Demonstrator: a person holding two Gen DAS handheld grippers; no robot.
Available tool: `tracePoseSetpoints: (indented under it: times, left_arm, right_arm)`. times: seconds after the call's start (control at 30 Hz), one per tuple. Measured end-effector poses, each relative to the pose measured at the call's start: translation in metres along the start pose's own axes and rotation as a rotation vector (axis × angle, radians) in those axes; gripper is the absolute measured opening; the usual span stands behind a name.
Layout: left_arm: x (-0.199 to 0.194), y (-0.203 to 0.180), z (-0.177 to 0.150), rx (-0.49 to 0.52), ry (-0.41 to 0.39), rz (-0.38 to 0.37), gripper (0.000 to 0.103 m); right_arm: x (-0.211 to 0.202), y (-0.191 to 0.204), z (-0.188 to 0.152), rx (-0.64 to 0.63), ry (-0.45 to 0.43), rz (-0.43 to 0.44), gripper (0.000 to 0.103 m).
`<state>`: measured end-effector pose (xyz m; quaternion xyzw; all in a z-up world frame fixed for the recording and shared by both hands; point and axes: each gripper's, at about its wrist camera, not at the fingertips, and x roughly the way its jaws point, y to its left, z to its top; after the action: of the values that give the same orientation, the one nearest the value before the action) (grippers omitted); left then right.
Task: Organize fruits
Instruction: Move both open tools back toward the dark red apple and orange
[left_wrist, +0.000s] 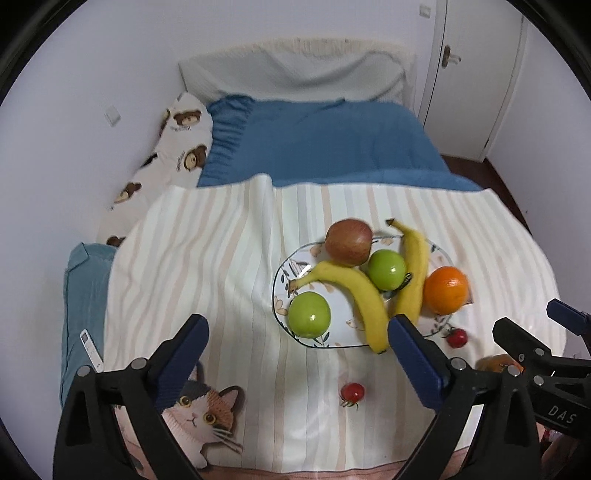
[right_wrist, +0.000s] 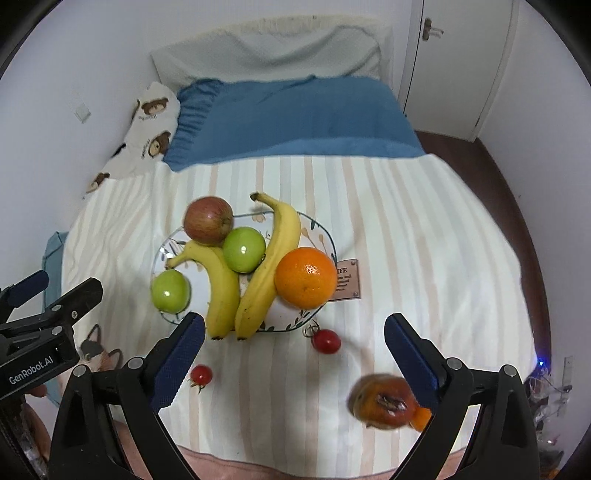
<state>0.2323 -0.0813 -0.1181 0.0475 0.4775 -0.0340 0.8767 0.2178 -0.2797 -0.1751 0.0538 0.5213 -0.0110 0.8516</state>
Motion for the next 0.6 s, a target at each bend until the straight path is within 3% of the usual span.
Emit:
tracePoseSetpoints:
  times: [0.6]
  left_arm:
    - [-0.127, 0.001, -0.041, -0.026, -0.154, -0.042, 0.099]
  right_arm:
    - [-0.154, 0.002, -0.052, -0.016, -0.201, 0.025, 0.1]
